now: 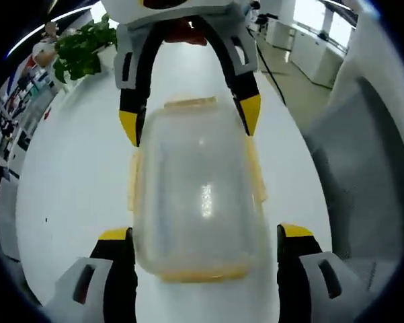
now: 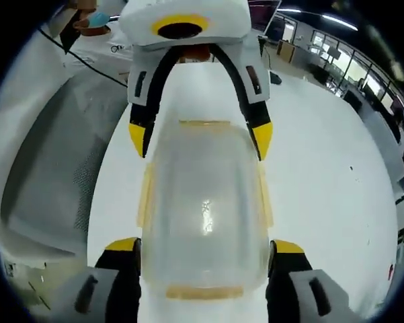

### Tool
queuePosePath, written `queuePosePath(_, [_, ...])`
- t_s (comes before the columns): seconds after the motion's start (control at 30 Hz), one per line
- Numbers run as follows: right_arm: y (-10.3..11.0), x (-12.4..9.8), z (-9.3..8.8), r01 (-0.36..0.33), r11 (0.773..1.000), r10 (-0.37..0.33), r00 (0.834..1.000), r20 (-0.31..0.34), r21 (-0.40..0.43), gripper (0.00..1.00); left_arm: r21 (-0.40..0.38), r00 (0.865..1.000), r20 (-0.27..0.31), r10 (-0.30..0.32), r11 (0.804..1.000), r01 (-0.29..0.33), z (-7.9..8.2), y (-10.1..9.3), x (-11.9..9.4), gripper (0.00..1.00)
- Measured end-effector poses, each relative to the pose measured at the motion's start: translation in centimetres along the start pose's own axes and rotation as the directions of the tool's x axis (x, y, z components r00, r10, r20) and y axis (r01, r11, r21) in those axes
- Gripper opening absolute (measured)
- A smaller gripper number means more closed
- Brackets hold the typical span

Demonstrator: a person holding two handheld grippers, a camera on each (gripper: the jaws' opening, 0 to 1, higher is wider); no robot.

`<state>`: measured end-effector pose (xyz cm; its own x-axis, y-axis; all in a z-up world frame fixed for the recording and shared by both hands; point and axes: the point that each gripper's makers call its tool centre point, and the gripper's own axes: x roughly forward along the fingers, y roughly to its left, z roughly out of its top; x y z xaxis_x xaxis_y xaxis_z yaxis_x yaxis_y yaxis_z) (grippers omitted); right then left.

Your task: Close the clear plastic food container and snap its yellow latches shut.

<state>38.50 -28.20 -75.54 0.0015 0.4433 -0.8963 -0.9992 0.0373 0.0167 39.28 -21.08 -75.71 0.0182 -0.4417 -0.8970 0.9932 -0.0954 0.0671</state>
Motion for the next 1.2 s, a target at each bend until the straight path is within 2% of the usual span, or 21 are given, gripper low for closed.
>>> queuePosePath(0.4, [-0.1,0.2,-0.1,-0.002,1.0,0.002,1.0,-0.018,-0.002,0.76,-0.004,1.0,0.017,0.006,1.0,-0.006,0.1,0.0,0.1,0.78])
queuePosePath(0.57, [-0.1,0.5,0.7,-0.002,1.0,0.002,1.0,-0.013,-0.005,0.76,-0.006,1.0,0.015,0.01,1.0,-0.01,-0.7,-0.1,-0.3,0.78])
queuePosePath(0.73, [0.0,1.2,2.1,-0.004,1.0,0.004,1.0,-0.011,-0.007,0.76,-0.006,1.0,0.003,0.009,1.0,-0.009,-2.2,-0.2,-1.0,0.78])
queuePosePath(0.93, [0.2,2.4,4.8,-0.008,1.0,0.009,1.0,0.015,-0.023,0.76,-0.011,1.0,-0.026,0.009,1.0,-0.009,-4.9,-0.6,-2.2,0.78])
queuePosePath(1.2, [0.3,4.1,8.0,-0.011,0.999,0.012,1.0,0.008,-0.038,0.76,-0.022,0.999,-0.04,0.014,1.0,-0.015,-8.2,-1.1,-3.8,0.78])
